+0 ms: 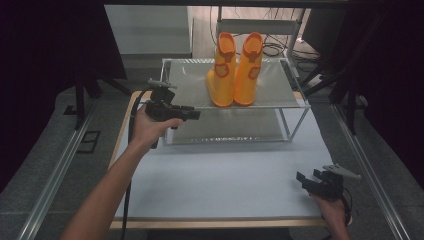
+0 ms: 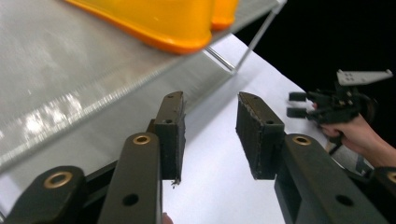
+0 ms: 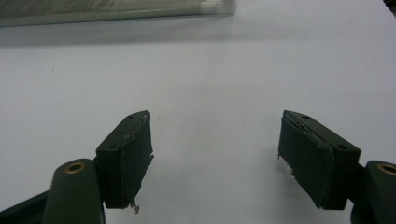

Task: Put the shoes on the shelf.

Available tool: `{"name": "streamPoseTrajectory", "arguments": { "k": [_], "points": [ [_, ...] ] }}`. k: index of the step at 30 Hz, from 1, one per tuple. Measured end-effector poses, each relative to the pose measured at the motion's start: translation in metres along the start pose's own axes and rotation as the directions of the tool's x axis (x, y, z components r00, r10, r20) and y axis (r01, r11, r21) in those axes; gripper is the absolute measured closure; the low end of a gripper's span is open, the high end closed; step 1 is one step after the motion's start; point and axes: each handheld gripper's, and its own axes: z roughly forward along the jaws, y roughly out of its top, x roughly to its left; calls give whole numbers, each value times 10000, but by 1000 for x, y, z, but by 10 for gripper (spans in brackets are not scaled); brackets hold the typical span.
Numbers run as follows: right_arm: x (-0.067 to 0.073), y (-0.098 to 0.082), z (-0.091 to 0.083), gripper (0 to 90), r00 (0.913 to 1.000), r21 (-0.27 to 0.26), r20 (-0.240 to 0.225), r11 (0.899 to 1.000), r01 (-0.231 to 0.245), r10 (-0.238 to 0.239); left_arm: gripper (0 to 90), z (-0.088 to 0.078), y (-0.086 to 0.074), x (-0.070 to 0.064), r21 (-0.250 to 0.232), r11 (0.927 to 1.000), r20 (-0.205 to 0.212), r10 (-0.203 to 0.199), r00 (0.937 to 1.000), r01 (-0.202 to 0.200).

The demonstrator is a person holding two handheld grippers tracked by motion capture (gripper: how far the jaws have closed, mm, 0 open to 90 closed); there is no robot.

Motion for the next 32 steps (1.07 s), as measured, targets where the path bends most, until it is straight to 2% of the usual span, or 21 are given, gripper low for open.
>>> {"name": "streamPoseTrajectory", "arguments": {
  "k": [1, 5, 9, 12, 13, 15, 18, 32],
  "points": [
    [0, 0, 0, 254, 10000, 1, 5, 10000, -11, 11, 612, -2, -7, -1, 14, 10000, 64, 34, 10000, -35],
    [1, 0, 1, 254, 10000, 15, -6, 10000, 11, -11, 601, -4, -20, -4, 104, 9998, 42, 173, 9998, -173],
    [2, 0, 1, 254, 10000, 11, -13, 10000, 20, -20, 593, -7, -42, -6, 218, 9992, 49, 327, 9995, -328],
    [2, 0, 2, 254, 10000, 30, -17, 10000, -3, 3, 589, -7, -49, -7, 235, 9992, 91, 324, 9994, -326],
    [3, 0, 1, 254, 10000, 70, -38, 10000, 29, -29, 587, -6, -57, -7, 268, 9991, 115, 329, 9994, -332],
    [3, 0, 2, 254, 10000, 60, -33, 10000, 47, -47, 586, -6, -60, -7, 291, 9990, 90, 347, 9994, -349],
    [3, 0, 2, 254, 10000, 68, -42, 10000, 48, -48, 581, -5, -74, -5, 402, 9988, 136, 265, 9996, -271],
    [4, 0, 2, 254, 10000, 19, -41, 10000, 81, -81, 553, -3, -81, -1, 399, 9991, 109, 162, 9998, -167]
  ]
}}
